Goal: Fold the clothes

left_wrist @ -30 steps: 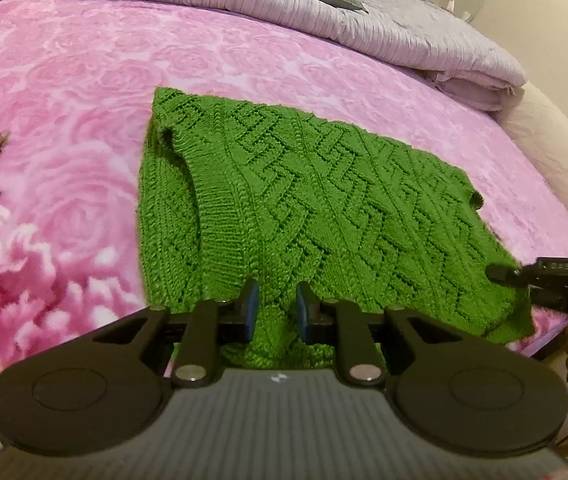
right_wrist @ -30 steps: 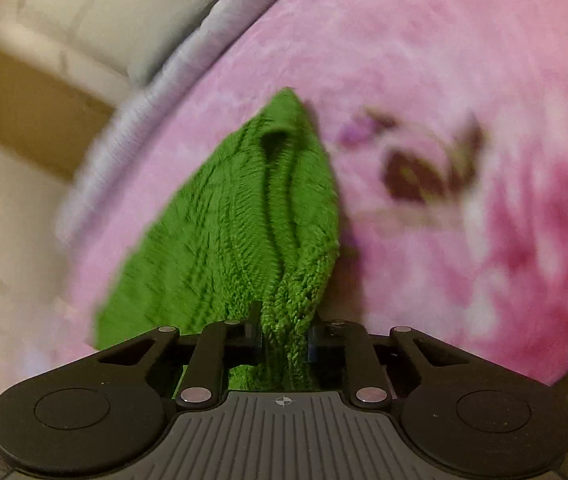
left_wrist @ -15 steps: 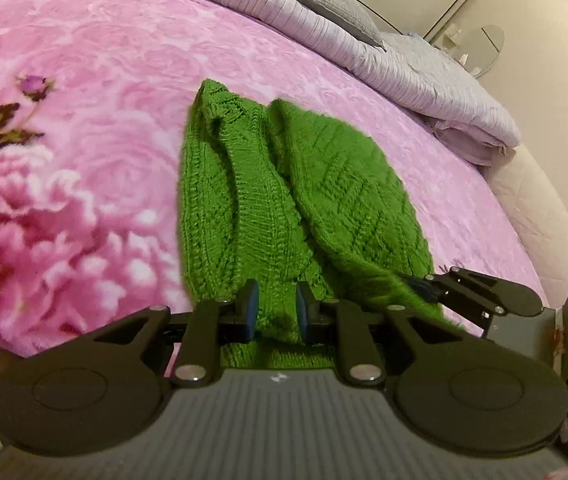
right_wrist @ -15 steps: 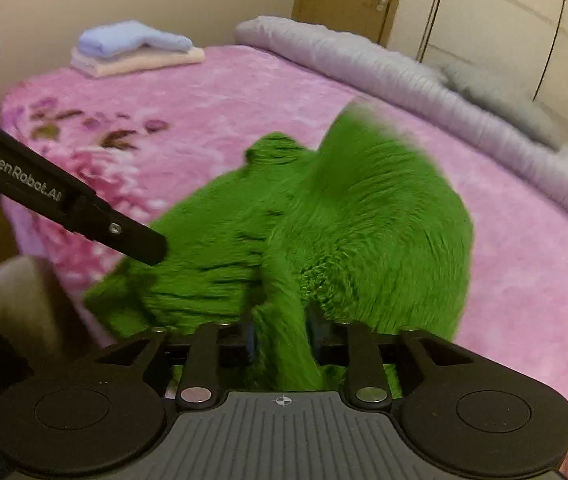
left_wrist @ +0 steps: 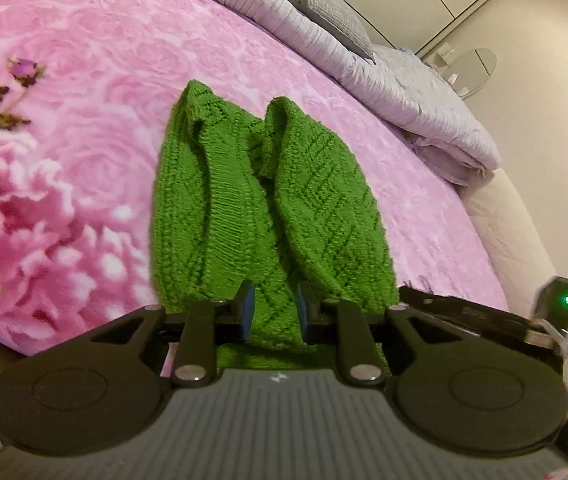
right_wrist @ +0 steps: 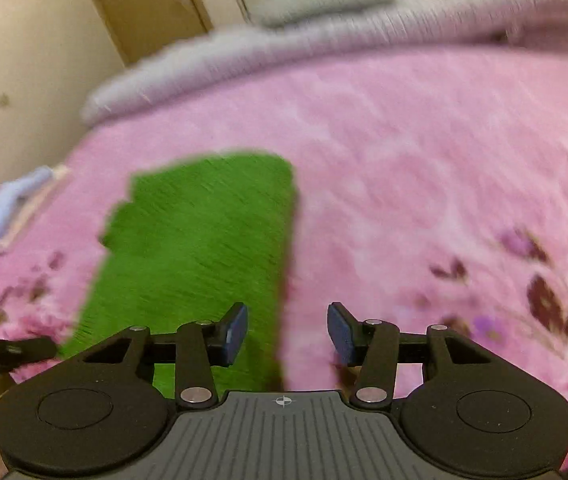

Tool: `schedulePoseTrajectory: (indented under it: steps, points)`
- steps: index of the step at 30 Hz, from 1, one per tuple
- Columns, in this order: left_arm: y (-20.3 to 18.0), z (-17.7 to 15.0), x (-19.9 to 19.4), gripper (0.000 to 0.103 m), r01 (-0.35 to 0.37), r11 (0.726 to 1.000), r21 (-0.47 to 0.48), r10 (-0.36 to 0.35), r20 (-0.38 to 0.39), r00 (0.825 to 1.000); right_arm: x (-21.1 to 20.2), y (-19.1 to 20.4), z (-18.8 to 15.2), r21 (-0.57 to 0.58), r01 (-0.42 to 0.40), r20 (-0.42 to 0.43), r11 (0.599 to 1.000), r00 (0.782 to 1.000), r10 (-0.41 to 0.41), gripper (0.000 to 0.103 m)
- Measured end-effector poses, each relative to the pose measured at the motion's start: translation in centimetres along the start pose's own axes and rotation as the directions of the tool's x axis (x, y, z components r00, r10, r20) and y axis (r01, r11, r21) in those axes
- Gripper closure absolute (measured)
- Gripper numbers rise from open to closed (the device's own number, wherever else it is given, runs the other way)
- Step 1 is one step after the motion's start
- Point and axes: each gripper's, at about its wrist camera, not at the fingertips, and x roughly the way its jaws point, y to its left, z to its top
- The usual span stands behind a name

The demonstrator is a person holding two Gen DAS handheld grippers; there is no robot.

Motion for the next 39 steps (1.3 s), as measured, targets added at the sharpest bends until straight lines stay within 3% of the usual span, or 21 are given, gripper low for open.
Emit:
schedulePoseTrajectory:
  steps: [4,8,16,19,22,25,28,31,33,39]
  points:
    - [-0.2,0.7,0.9,0.082,0.011,0.999,-0.035,-0.012,-0.01,1.0,2.2,-0.2,2.4,-0.057,-0.022,-0.088,0.998,0.996,0.017,0.053]
    - [-0.7,2.0,2.2,0.08,0.028,0.999,-0.039,-0.028,-0.01,1.0,5.0,0.0,4.7,-0.189,-0.006,-0.113,0.982,0.993,-0.016,0.053]
    - [-0.7,6.3,6.4,0.076,0.01,0.998,-0.056,-0.009,0.026,1.0,8.2,0.9,8.6,-0.367,-0.065,-0.141,0.928,0.99,0.013,0.053]
    - [-0.3,7.4,7.7,0.075,0.014,0.998,-0.053,-0.013,0.026,1.0,7.9,-0.1,8.8,-0.333,-0.104,-0.149,0.937,0.987,0.057,0.053]
    - [0.1,8.1,8.8,0.073,0.025,0.998,-0.051,-0.024,0.02,1.0,7.5,-2.4,9.2,-0.183,-0.163,-0.131,0.97,0.982,0.14,0.053]
    - [0.4,8.8,9.9,0.071,0.036,0.998,-0.048,-0.035,0.014,0.999,7.8,-4.5,9.9,-0.072,-0.198,-0.112,0.978,0.976,0.189,0.053]
    - [0.8,9.5,10.9,0.07,0.047,0.998,-0.046,-0.047,0.009,0.999,9.3,-4.1,11.1,-0.144,-0.143,-0.143,0.979,0.982,0.122,0.053]
    - [1.2,10.2,12.0,0.075,0.058,0.997,-0.044,-0.058,0.003,0.998,10.8,-3.0,12.1,-0.199,-0.17,-0.187,0.965,0.973,0.133,0.053]
    - [1.5,10.7,12.7,0.09,0.065,0.997,-0.042,-0.066,-0.001,0.998,11.1,-2.2,12.4,-0.242,-0.173,-0.198,0.955,0.972,0.126,0.053]
    - [3.0,12.3,12.1,0.092,0.042,0.999,-0.027,-0.042,-0.009,0.999,10.8,0.1,12.2,-0.289,-0.251,-0.224,0.924,0.956,0.19,0.053]
